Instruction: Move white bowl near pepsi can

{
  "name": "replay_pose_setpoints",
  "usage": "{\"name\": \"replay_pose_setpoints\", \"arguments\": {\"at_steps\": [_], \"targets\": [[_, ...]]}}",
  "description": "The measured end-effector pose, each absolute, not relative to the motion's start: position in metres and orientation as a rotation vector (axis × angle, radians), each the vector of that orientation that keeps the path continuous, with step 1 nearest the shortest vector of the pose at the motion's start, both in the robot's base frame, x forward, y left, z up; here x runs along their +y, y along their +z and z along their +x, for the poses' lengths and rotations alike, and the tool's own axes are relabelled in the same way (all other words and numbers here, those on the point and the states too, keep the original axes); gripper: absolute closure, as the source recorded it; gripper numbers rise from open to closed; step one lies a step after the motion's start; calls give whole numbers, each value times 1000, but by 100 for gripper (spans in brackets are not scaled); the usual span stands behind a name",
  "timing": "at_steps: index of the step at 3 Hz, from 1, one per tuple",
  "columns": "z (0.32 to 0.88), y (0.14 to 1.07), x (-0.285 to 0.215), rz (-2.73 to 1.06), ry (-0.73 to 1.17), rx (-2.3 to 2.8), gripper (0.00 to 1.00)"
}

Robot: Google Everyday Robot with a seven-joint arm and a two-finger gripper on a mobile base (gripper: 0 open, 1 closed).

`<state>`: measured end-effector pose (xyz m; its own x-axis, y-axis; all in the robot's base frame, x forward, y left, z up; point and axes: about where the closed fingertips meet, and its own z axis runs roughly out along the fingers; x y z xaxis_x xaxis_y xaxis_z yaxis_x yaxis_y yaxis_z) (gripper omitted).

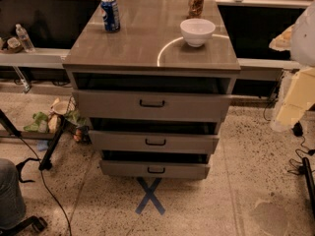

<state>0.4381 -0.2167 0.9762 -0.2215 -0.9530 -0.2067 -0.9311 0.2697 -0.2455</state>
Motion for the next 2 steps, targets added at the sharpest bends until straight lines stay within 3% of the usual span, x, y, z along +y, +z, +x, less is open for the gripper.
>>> {"name": "replay_pose_setpoints", "arguments": {"at_steps": [2], "targets": [[450, 976, -216, -1709, -132, 2216, 0]]}}
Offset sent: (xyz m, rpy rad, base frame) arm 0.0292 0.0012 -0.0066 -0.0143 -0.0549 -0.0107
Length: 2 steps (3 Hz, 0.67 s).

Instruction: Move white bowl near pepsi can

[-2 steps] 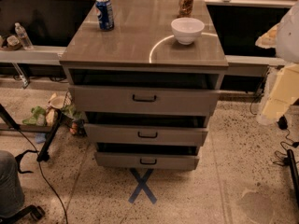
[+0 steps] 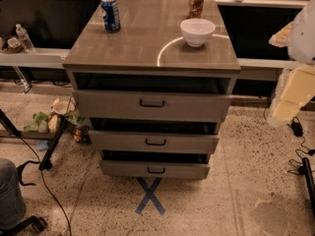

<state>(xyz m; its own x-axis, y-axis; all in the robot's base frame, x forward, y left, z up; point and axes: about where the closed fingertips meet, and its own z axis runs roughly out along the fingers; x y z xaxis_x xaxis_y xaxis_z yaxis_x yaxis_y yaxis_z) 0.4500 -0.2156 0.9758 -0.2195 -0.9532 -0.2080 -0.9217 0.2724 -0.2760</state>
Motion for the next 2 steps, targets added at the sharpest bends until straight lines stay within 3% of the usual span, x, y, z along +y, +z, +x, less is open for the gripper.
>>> {"name": "replay_pose_setpoints", "arguments": {"at_steps": [2], "targets": [[546, 964, -215, -1675, -155, 2135, 0]]}}
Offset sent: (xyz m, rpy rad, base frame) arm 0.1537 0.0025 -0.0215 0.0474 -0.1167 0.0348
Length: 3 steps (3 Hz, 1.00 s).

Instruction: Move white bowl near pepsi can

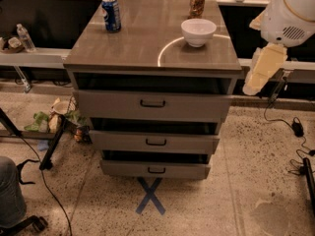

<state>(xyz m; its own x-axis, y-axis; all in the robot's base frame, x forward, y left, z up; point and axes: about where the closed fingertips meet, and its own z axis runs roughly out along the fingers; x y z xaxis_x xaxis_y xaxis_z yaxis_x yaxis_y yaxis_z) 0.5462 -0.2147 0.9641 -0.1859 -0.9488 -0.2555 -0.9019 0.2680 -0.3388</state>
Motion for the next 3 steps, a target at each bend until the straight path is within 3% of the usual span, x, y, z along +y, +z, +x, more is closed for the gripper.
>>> {"name": "replay_pose_setpoints", "arguments": {"at_steps": [2, 3], "targets": [[548, 964, -212, -1713, -157, 2116, 0], [596, 959, -206, -1846, -204, 2051, 0]]}}
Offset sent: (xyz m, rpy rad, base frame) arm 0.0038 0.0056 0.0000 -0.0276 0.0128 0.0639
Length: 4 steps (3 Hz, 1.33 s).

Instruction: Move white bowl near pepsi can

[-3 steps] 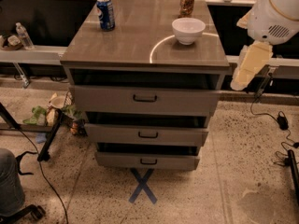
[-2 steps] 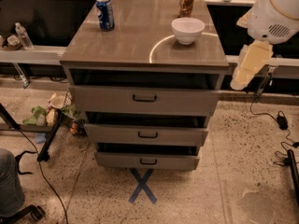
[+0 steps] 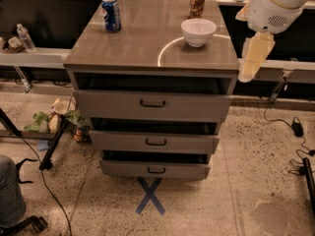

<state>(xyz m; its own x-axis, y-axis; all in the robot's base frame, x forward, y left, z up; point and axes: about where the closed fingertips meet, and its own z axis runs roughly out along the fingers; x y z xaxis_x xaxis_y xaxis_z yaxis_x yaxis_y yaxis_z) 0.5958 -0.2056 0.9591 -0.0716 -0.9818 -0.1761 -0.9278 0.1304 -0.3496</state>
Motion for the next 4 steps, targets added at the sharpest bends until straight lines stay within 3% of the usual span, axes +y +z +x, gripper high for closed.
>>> {"name": "replay_pose_setpoints", "arguments": {"at_steps": [4], "targets": [[738, 955, -154, -1969, -299, 1883, 0]]}}
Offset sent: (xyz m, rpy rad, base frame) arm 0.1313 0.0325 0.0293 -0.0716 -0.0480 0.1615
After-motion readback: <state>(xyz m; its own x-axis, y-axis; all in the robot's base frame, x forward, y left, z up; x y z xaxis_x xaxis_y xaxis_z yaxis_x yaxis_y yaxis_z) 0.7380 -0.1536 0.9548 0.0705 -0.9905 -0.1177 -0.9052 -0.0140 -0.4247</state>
